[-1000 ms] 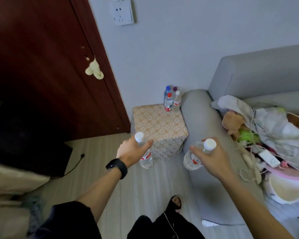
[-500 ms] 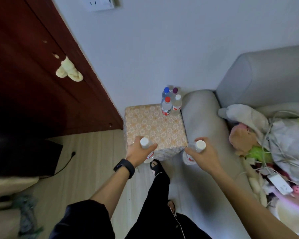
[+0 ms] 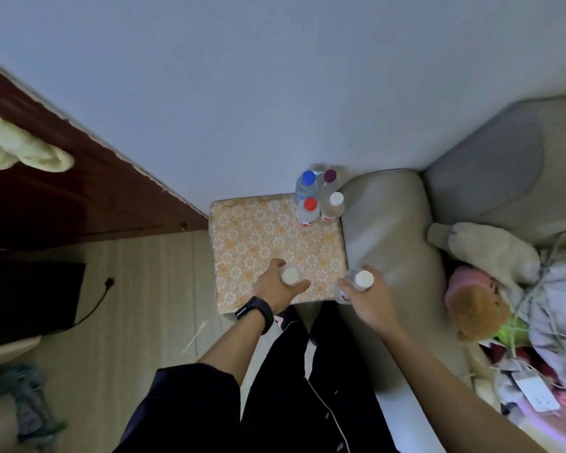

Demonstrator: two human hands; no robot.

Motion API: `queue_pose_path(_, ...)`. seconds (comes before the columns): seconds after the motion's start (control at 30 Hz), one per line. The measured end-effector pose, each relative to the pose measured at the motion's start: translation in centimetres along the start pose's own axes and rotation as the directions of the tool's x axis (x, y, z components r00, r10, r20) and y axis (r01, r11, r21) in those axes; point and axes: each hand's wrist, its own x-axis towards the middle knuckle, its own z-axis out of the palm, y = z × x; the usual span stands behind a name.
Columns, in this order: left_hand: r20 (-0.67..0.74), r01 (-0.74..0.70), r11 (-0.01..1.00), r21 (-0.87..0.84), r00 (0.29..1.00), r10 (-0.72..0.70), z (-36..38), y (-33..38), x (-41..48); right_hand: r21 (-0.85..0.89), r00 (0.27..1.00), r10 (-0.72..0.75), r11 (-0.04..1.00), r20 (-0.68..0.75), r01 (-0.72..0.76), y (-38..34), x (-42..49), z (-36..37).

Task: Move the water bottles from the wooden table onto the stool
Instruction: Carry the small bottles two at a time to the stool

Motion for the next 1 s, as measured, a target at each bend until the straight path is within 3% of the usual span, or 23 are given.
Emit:
queue_pose_path(0.17, -0.052, 0.008, 0.999, -0.053, 0.999, -0.011, 1.6, 1.7, 5.5, -0.009, 0.999, 0.040, 0.999, 0.007, -0.040, -1.1, 6.3, 1.2)
queue_pose_path(0.6, -0.228, -0.032, 0.984, -0.173, 0.974, -0.009, 5.6, 4.4, 13.2, 0.008, 0.984, -0.102, 0.995, 0.143, 0.102, -2.2, 15.6, 3.5)
queue_pose_path(0.73, -0.142, -0.005, 0.963, -0.270, 0.989, -0.034, 5.0, 3.3, 13.3, -0.051, 0.970, -0.081, 0.994, 0.230, 0.095, -2.8, 16.3, 2.9)
queue_pose_path(0.87, -0.057, 0.012, 0.974, -0.225, 0.998, -0.025, 4.7, 2.6, 14.0, -0.096, 0.937, -0.054, 0.991, 0.344, 0.092, -2.3, 17.1, 2.3)
queue_pose_path(1.0, -0.084, -0.044, 0.967, -0.250, 0.996, 0.024, 4.7, 3.2, 14.5, -0.078, 0.928, -0.086, 0.989, 0.363, 0.122, -1.5, 17.2, 2.2)
